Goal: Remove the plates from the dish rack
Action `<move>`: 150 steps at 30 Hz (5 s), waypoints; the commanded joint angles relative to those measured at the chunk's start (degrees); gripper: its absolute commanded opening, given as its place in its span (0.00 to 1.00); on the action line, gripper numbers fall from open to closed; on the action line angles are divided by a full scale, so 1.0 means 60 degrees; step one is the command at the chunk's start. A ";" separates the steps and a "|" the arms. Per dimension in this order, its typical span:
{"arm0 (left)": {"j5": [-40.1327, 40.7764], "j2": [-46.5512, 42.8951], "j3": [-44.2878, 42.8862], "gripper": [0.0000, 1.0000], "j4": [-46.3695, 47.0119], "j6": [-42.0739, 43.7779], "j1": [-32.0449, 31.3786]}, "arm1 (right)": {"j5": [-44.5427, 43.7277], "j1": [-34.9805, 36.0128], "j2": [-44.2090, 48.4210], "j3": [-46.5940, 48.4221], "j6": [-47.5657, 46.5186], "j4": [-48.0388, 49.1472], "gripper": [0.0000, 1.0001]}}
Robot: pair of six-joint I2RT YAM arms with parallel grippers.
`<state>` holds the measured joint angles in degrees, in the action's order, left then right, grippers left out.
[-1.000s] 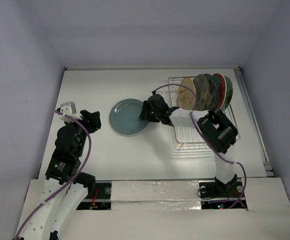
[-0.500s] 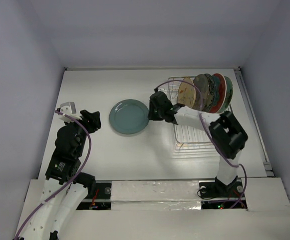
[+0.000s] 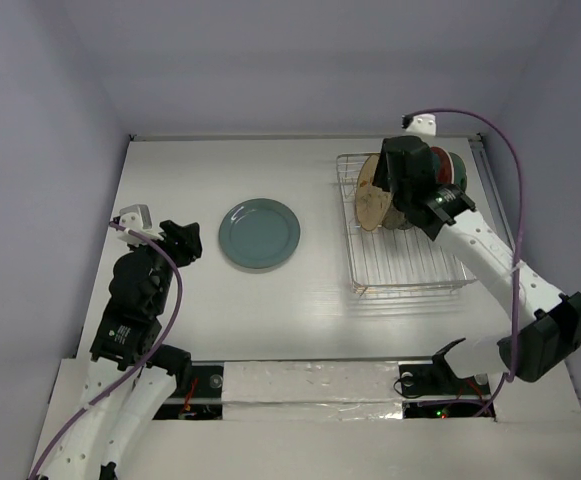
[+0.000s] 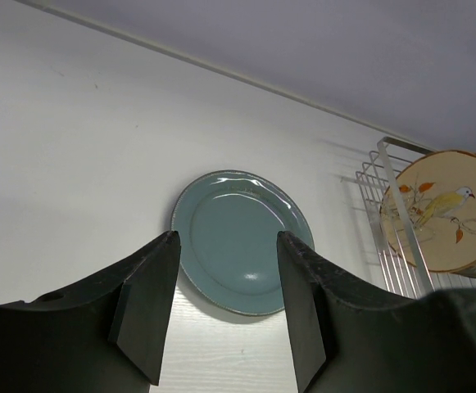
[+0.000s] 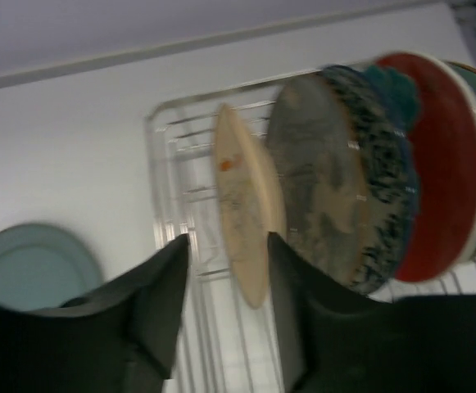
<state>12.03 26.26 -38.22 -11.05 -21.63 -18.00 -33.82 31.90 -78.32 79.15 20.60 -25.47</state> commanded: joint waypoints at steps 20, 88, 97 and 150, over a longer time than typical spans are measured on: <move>-0.0028 -0.0129 0.0056 0.47 0.0260 0.0030 -0.0047 | -0.1042 -0.1186 -0.3338 0.2260 -0.1690 -0.1964 0.08; -0.0028 -0.0085 0.0071 0.47 0.0303 0.0001 -0.0047 | 0.6033 0.1407 -0.5315 -0.1605 0.4771 0.6312 0.51; -0.0028 -0.0129 0.0071 0.47 0.0333 0.0001 -0.0047 | 0.5449 0.1495 -0.5315 -0.0964 0.3556 0.4277 0.75; -0.0028 -0.0334 0.0071 0.47 0.0289 0.0016 -0.0047 | 0.1067 -0.3222 -0.1991 0.1704 -0.1806 -0.1115 0.00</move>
<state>12.03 24.47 -38.20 -11.03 -21.63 -18.00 -24.25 12.99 -93.80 83.88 9.98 -34.04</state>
